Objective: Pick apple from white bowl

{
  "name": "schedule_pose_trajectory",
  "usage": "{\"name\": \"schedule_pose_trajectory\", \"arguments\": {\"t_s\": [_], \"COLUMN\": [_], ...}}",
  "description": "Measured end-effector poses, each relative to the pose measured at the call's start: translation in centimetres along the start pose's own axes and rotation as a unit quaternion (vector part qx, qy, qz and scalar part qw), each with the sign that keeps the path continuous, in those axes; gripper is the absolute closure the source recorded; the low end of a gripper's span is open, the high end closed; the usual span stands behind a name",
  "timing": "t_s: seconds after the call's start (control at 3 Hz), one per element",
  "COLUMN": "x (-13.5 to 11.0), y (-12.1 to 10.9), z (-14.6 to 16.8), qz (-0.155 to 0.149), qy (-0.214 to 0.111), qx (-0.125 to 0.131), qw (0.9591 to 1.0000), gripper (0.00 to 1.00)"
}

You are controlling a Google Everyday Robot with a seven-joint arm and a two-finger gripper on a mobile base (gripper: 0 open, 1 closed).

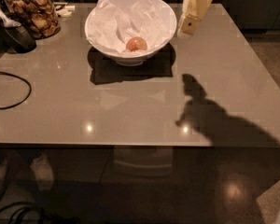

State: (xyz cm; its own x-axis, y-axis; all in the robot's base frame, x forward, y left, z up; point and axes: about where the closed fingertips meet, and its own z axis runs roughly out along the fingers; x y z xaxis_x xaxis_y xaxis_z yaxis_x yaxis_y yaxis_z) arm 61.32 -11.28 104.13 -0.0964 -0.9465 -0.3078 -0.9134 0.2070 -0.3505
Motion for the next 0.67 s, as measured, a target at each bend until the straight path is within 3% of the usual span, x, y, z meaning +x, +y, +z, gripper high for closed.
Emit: {"name": "schedule_pose_trajectory", "arguments": {"t_s": [0.33, 0.67], "x": [-1.2, -4.6], "y": [-1.6, -6.0], "z": [1.1, 4.4], "qz": [-0.001, -0.008], "qy": [-0.007, -0.001], "qx": [0.000, 0.005], "qw": [1.0000, 1.0000], "gripper": [0.00, 0.00]}}
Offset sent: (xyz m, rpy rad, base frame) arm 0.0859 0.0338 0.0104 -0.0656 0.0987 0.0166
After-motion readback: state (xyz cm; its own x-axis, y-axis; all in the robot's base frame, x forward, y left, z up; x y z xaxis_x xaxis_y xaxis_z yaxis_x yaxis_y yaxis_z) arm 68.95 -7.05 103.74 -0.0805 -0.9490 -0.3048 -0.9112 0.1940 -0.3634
